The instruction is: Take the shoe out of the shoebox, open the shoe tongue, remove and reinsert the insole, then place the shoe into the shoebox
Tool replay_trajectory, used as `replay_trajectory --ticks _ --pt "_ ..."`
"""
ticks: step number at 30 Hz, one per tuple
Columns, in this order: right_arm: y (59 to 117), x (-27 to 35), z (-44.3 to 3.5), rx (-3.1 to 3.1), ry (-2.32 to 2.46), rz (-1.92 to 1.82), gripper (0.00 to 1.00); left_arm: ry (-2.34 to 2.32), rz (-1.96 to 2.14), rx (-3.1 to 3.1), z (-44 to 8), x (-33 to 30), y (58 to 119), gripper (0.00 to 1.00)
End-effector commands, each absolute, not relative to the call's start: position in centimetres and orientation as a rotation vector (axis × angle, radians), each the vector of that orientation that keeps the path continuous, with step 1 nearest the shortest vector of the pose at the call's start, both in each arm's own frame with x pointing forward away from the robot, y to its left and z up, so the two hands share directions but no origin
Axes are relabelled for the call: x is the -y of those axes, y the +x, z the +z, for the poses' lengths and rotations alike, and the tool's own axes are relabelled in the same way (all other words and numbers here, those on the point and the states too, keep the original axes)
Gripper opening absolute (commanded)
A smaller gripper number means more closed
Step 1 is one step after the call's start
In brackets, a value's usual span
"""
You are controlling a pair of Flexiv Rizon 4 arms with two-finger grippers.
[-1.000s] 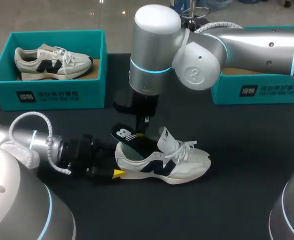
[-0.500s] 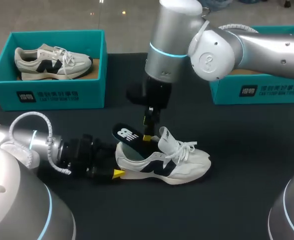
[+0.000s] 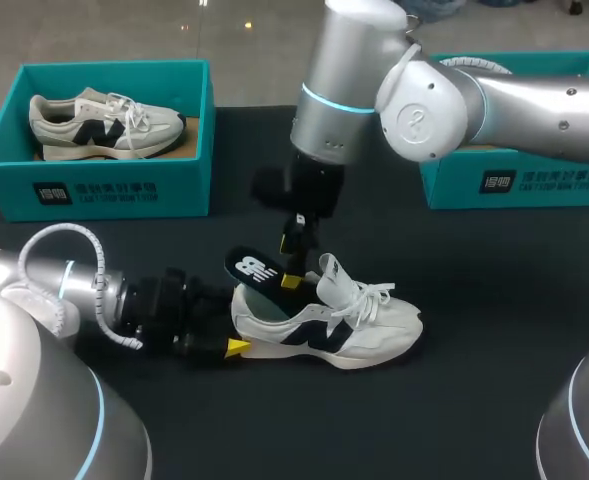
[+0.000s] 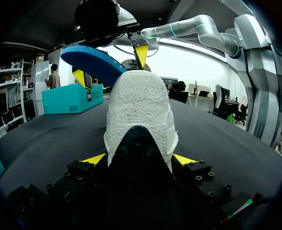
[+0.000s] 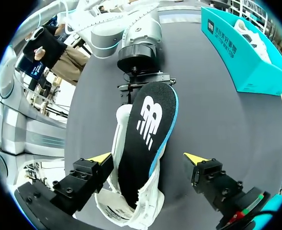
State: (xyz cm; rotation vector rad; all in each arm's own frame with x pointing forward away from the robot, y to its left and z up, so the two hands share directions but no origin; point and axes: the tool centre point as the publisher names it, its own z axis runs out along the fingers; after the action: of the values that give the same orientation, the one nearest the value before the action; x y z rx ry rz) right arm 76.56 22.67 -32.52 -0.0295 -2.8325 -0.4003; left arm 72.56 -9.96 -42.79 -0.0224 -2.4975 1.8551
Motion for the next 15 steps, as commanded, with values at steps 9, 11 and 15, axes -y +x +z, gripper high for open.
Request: replay_trajectory --ticks 9,11,15 --pt "75.9 -24.1 -33.6 2.806 -0.027 -0.417 0.44 -0.021 1.854 2.499 -43.0 10.0 72.6 0.0" --pt "75.8 -24.3 -33.6 2.805 -0.027 -0.42 0.22 -0.021 1.854 2.499 -43.0 10.0 72.6 0.0" --pt "75.9 -24.7 -33.4 2.804 -0.025 -0.424 0.0 -0.021 1.854 2.499 -43.0 10.0 72.6 0.0"
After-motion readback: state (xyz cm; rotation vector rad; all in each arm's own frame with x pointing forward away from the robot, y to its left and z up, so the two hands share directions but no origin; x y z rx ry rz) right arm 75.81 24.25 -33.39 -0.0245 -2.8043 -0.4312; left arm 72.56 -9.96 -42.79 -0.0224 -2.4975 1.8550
